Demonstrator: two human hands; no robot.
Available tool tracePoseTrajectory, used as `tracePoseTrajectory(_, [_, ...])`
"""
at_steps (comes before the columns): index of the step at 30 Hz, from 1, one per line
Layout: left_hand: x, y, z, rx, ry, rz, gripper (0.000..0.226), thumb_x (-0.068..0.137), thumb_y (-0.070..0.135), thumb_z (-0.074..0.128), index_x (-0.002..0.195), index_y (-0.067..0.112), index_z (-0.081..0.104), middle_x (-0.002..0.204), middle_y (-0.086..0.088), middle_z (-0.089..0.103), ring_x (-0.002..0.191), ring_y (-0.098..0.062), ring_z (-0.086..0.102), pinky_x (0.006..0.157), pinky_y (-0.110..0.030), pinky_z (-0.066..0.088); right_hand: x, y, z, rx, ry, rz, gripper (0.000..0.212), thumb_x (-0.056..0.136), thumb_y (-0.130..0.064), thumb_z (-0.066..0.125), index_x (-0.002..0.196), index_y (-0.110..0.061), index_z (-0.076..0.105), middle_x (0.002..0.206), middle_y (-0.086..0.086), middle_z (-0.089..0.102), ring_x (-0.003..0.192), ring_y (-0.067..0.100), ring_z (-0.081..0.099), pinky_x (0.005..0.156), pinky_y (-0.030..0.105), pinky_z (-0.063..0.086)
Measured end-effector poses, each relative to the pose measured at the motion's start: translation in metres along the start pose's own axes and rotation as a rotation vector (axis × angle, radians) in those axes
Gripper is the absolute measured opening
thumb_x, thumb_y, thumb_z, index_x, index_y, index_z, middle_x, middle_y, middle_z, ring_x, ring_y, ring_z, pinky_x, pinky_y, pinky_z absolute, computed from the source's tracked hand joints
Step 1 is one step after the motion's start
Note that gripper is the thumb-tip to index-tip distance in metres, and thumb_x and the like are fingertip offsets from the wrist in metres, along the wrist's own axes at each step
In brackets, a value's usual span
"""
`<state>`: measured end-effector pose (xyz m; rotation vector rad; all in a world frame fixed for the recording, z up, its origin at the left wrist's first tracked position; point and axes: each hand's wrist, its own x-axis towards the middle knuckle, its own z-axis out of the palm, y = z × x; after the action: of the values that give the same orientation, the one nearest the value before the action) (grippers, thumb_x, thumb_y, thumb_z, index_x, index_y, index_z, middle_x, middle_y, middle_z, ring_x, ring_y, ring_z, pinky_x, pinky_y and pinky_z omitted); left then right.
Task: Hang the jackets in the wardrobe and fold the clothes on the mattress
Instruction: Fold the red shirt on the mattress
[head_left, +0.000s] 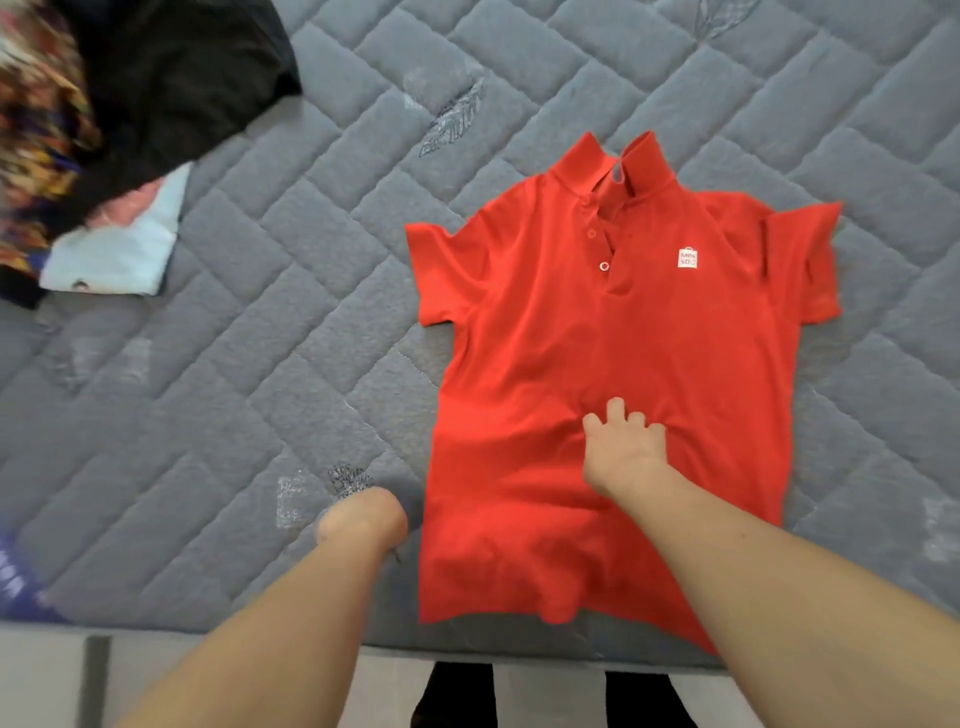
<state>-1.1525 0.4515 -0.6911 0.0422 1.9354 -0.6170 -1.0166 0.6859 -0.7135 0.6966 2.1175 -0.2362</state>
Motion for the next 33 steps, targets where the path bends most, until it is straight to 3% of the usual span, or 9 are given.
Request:
tracePoseTrajectory(9, [0.044,0.086,-0.166,-0.879,0.610,0.371,0.059,0.091,0.022,0.054,0.145,0.008,0.036,0.146,-0.023,0.040,0.135,-0.040,0.038,0.112,-0.041,0.027,0.059,-0.006,-0.081,0.178,0.190,-0.026,0.045,0.093,-0.025,0.041,0.137,-0.017,0.040,0.141,0.008,0.038,0.131,0.030,0.039,0.101,0.045,0.037])
tracePoseTrajectory(14, [0.084,0.124,-0.214,-0.647,0.665,0.444,0.062,0.088,0.045,0.062,0.141,0.017,0.045,0.158,-0.009,0.025,0.146,-0.034,0.018,0.118,-0.046,0.019,0.105,0.015,-0.115,0.385,0.407,-0.011,0.055,0.088,-0.016,0.046,0.142,-0.016,0.038,0.149,0.010,0.030,0.132,0.034,0.039,0.105,0.046,0.036])
tracePoseTrajectory(16, [0.089,0.128,-0.223,-0.497,0.721,0.611,0.030,0.088,0.033,0.062,0.108,0.011,0.059,0.133,-0.014,0.052,0.126,-0.034,0.045,0.101,-0.041,0.038,0.129,0.039,-0.129,0.434,0.598,0.027,0.055,0.084,-0.013,0.050,0.139,-0.011,0.043,0.143,0.014,0.037,0.126,0.038,0.043,0.102,0.049,0.038])
tracePoseTrajectory(19, [0.089,0.112,-0.236,-0.852,0.642,0.744,0.011,0.088,0.008,0.053,0.080,0.015,0.050,0.080,-0.004,0.058,0.081,-0.024,0.055,0.063,-0.034,0.038,0.161,0.077,-0.150,0.496,0.690,0.107,0.062,0.082,-0.012,0.055,0.141,-0.006,0.039,0.147,0.022,0.035,0.131,0.042,0.040,0.106,0.051,0.034])
tracePoseTrajectory(21, [0.093,0.095,-0.242,-1.035,0.654,0.562,0.010,0.086,0.005,0.051,0.091,0.014,0.052,0.094,-0.010,0.063,0.092,-0.028,0.059,0.072,-0.034,0.045,0.176,0.098,-0.162,0.597,0.631,0.146,0.070,0.084,-0.013,0.054,0.149,-0.007,0.028,0.153,0.023,0.028,0.140,0.038,0.031,0.113,0.048,0.027])
tracePoseTrajectory(24, [0.091,0.089,-0.238,-0.699,0.854,0.005,0.048,0.080,0.012,0.060,0.124,0.009,0.042,0.129,-0.023,0.049,0.120,-0.041,0.047,0.098,-0.048,0.039,0.191,0.117,-0.179,0.697,0.523,0.204,0.076,0.087,-0.020,0.055,0.153,-0.011,0.019,0.147,0.022,0.041,0.135,0.038,0.041,0.110,0.046,0.031])
tracePoseTrajectory(27, [0.072,0.148,-0.253,-0.502,1.016,0.378,0.059,0.076,0.016,0.060,0.132,0.012,0.046,0.130,-0.019,0.050,0.120,-0.041,0.047,0.100,-0.047,0.039,0.201,0.125,-0.200,0.710,0.446,0.146,0.059,0.081,-0.024,0.060,0.138,-0.022,0.046,0.127,0.013,0.062,0.117,0.034,0.057,0.098,0.041,0.042])
tracePoseTrajectory(30, [0.054,0.233,-0.279,-0.506,0.732,0.702,0.060,0.082,0.022,0.058,0.140,0.019,0.044,0.139,-0.011,0.053,0.129,-0.034,0.045,0.107,-0.042,0.036,0.206,0.129,-0.216,1.088,0.250,-0.028,0.032,0.053,-0.020,0.053,0.085,-0.019,0.058,0.079,0.014,0.055,0.067,0.026,0.048,0.060,0.034,0.037])
tracePoseTrajectory(33, [0.041,0.286,-0.301,-0.479,0.544,0.702,0.053,0.085,0.030,0.061,0.135,0.024,0.048,0.137,-0.009,0.052,0.127,-0.031,0.045,0.104,-0.039,0.034,0.214,0.144,-0.214,1.426,0.017,-0.037,0.053,0.028,-0.024,0.053,0.078,-0.013,0.060,0.084,0.015,0.051,0.069,0.031,0.039,0.061,0.036,0.033])
